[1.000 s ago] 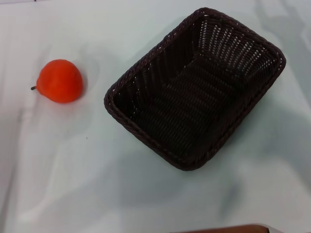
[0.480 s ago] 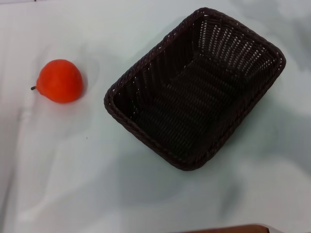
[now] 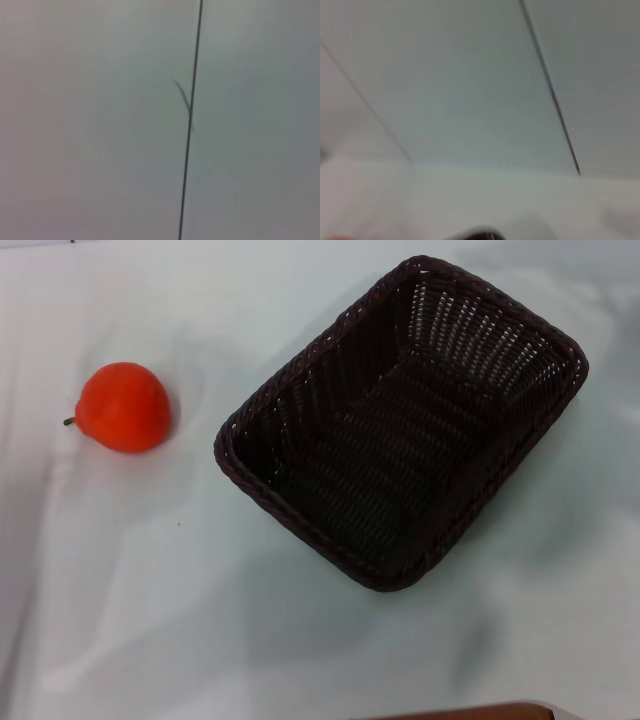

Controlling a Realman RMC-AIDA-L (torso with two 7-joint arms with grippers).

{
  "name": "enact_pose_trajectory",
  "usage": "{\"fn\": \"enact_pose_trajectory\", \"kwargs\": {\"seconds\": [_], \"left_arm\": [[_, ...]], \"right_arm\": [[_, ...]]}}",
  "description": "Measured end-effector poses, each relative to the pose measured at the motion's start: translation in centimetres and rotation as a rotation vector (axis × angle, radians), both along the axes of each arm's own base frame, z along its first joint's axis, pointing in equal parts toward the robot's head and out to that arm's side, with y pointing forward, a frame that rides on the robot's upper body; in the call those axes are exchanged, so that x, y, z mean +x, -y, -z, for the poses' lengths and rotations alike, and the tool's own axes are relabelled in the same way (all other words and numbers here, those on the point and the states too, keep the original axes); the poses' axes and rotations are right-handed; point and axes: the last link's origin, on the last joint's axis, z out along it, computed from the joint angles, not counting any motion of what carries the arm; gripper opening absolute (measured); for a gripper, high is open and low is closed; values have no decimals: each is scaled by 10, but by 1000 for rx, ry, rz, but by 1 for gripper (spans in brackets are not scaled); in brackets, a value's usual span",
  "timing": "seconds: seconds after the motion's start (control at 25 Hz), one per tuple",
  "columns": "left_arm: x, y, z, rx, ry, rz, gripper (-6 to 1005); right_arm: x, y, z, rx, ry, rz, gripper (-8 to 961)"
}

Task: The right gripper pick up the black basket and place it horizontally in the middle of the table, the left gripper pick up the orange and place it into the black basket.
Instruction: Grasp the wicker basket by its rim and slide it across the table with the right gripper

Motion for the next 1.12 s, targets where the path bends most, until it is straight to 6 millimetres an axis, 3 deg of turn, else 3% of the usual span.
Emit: {"fn": "enact_pose_trajectory", "kwargs": {"seconds": [0.24,0.44,1.12], "left_arm": [[1,1,0,1,2,6,877],[-1,2,0,7,5,-2,876],[-1,-2,-1,6,-3,-8,876]], "right_arm": [[-30,-21,14,-190,227,78,741],[-41,-30,35,-266,279,85,739],[-6,-42,104,-252,268,171,733]]}}
